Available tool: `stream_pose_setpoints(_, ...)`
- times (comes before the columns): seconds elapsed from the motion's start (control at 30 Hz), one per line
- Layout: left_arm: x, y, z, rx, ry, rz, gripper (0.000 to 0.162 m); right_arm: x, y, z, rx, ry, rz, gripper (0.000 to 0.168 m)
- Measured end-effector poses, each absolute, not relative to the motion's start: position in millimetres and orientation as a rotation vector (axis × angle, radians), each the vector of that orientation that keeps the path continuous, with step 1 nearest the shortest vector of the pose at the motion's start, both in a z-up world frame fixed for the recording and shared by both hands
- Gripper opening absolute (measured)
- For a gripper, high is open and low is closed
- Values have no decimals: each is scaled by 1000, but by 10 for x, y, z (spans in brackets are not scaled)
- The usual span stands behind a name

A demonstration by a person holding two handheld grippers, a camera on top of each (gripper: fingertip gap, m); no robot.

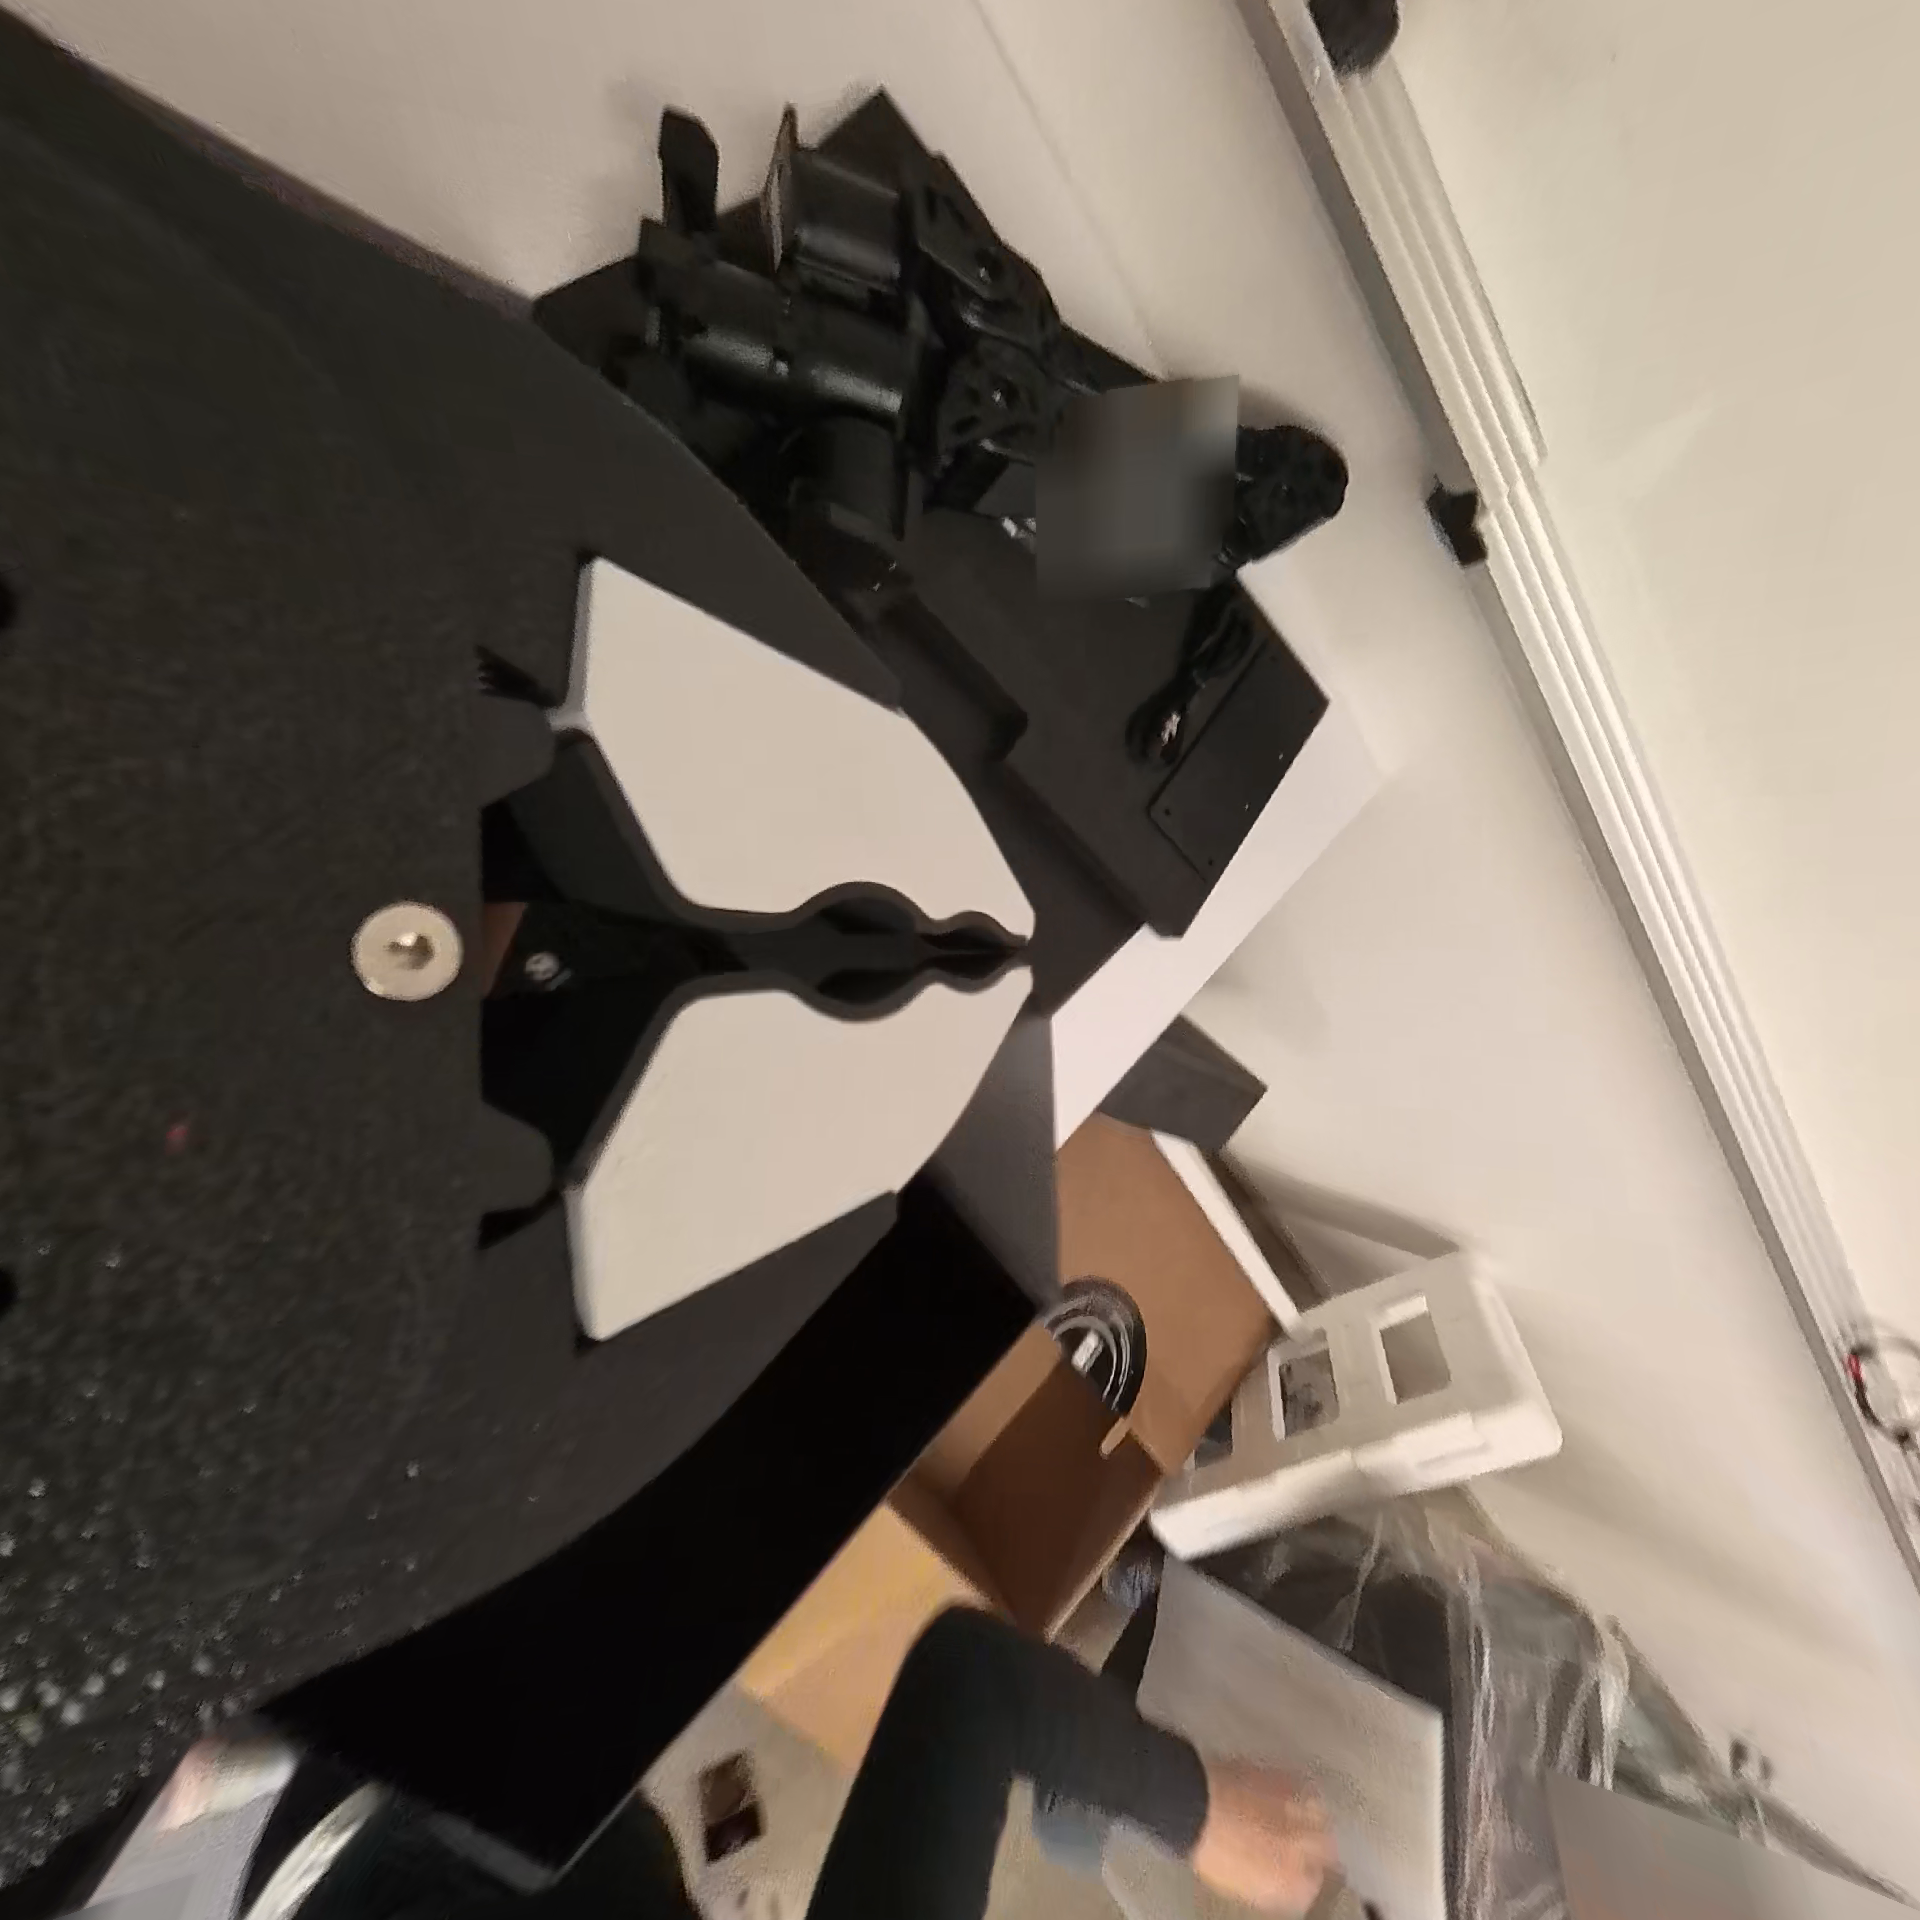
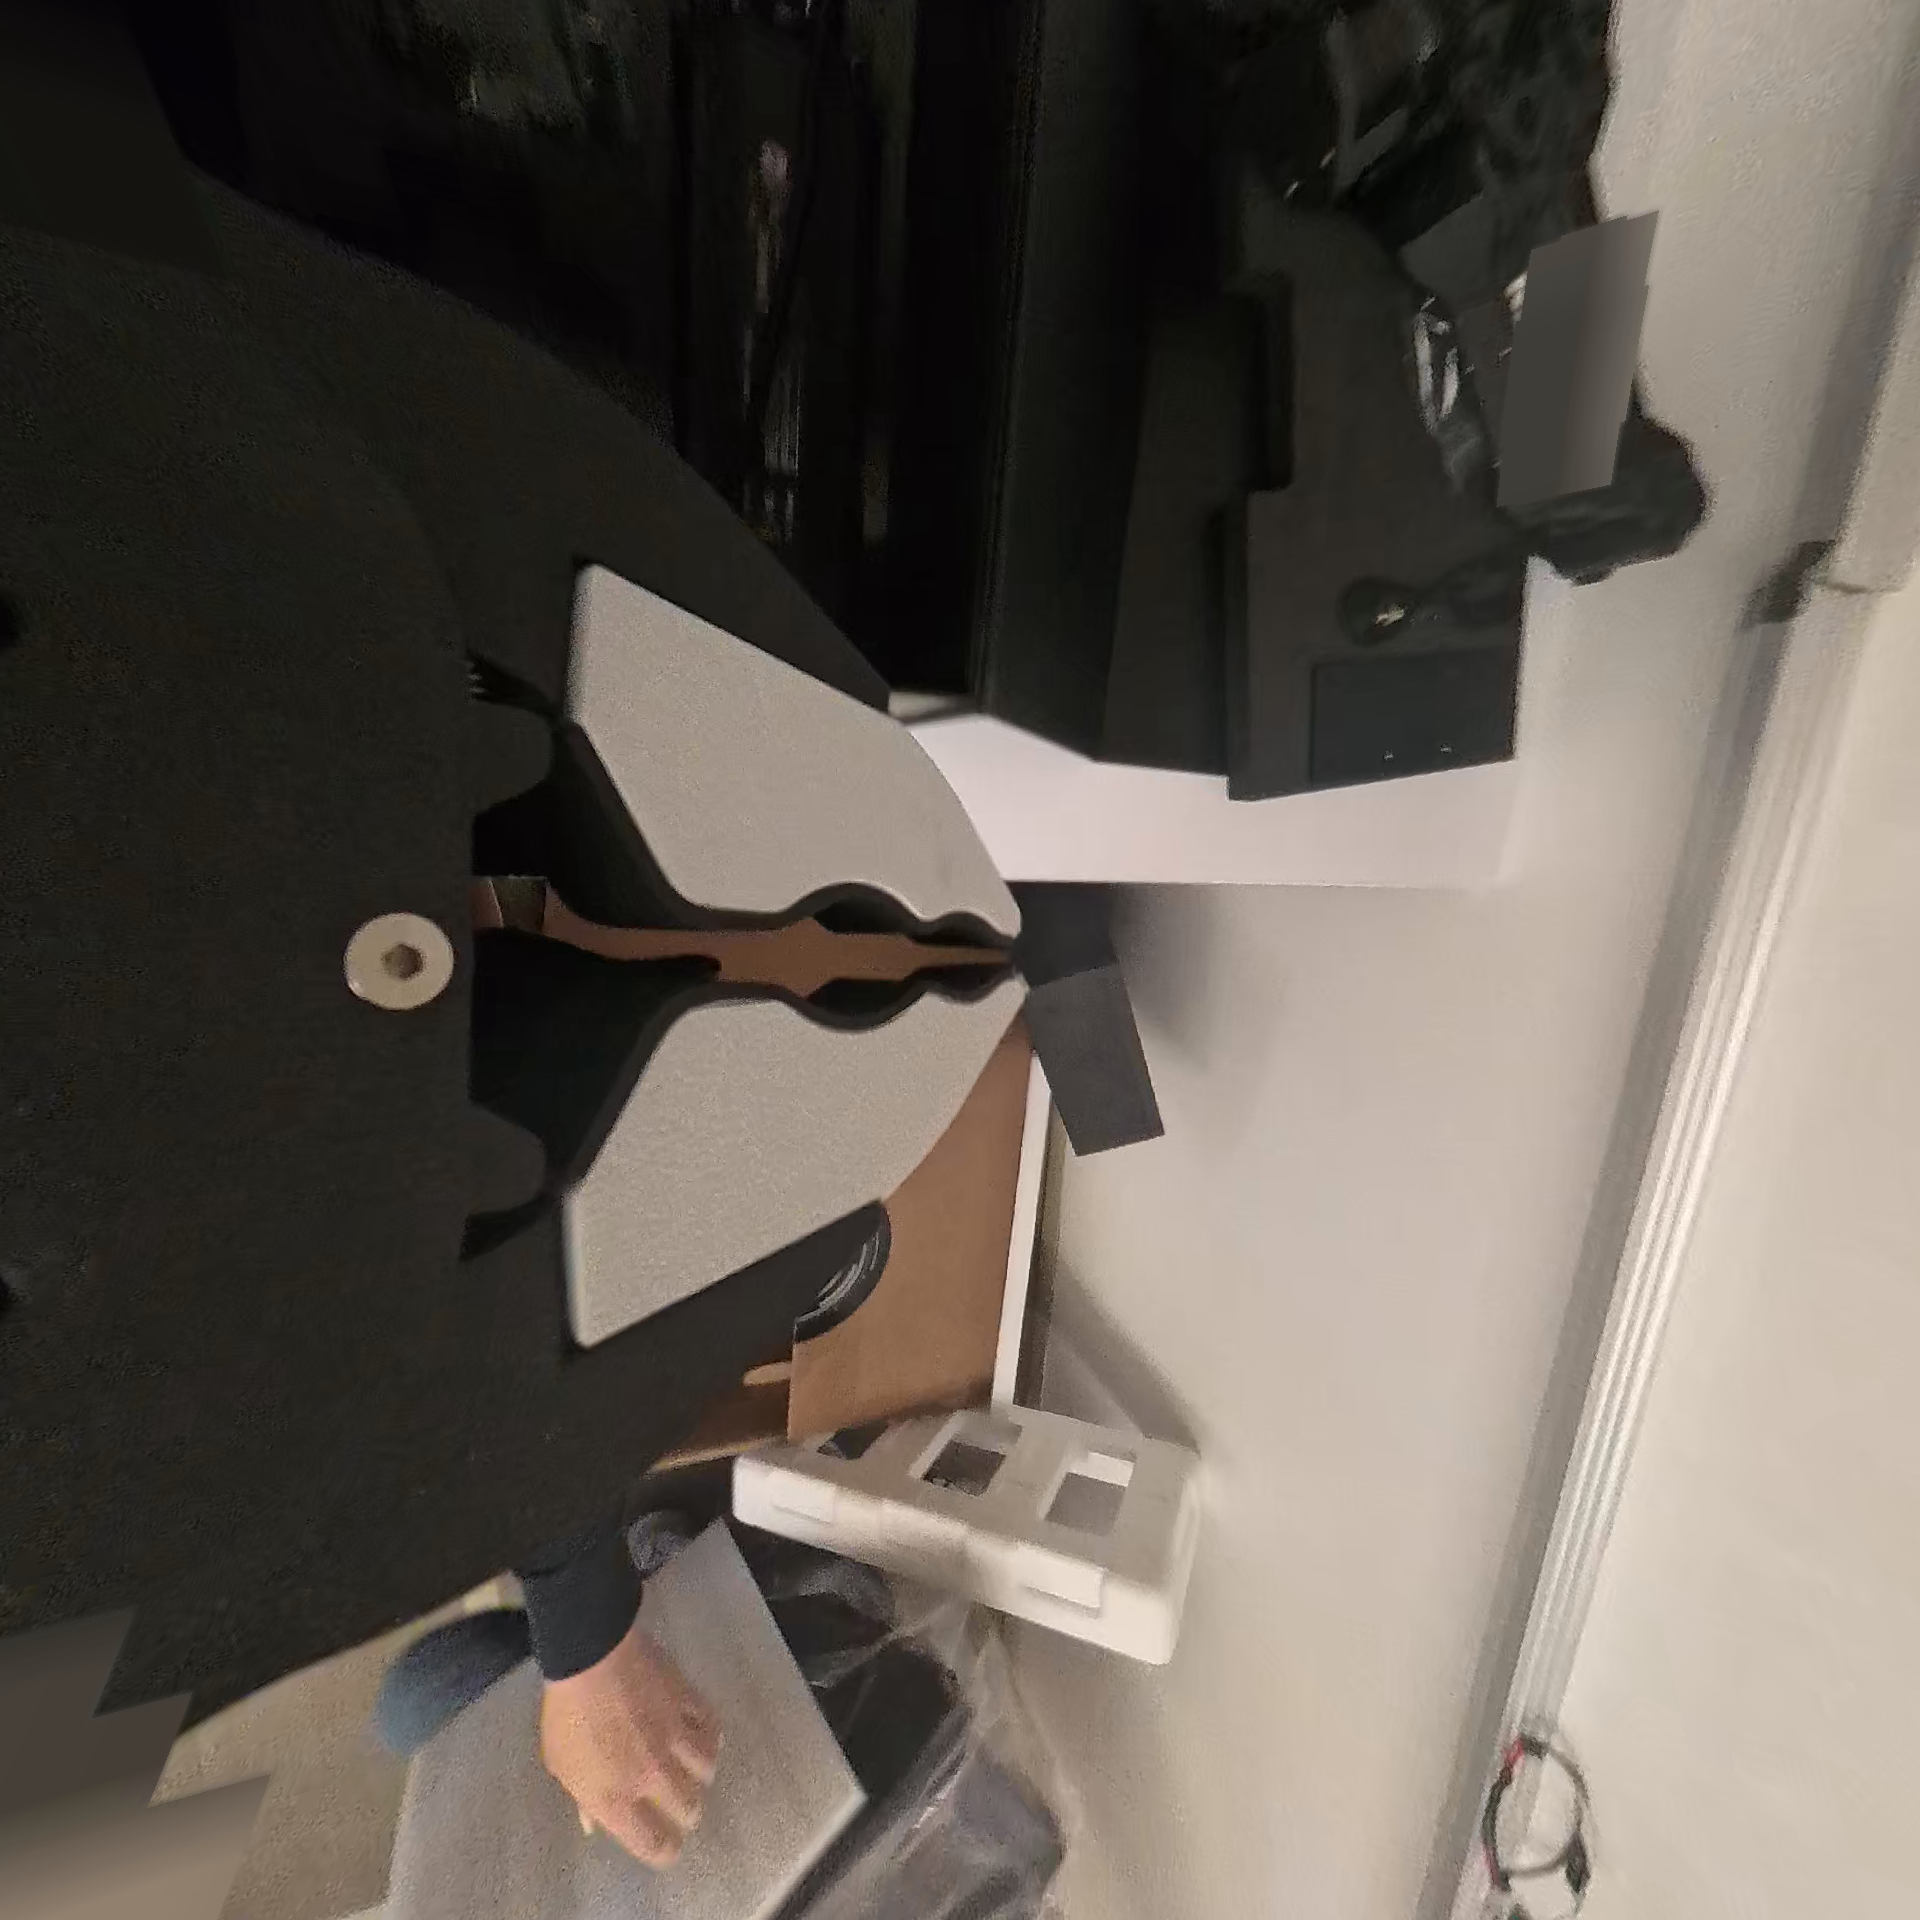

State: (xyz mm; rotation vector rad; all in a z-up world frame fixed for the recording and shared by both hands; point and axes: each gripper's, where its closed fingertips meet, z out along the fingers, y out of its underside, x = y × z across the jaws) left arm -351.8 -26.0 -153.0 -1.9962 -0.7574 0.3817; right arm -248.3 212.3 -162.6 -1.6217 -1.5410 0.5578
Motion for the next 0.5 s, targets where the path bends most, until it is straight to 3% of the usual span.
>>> stream_pose_setpoints(0.13,-3040,-616,-1524,-1978,-667,270,23,-1904,1594,-1445,-1719,-1404,611,32)
stream_pose_setpoints(0.2,-2832,-745,-1482,-1965,-587,235,26,-1657,1330,-1373,-1704,-1386,583,39)
stream_pose_setpoints(0.37,-2473,-1050,-1328,-1937,-453,227,17,-1190,869,-1253,-1676,-1394,499,37)
stream_pose_setpoints(0.5,-2270,-1213,-1199,-1877,-365,181,0,-964,728,-1166,-1670,-1348,454,19)
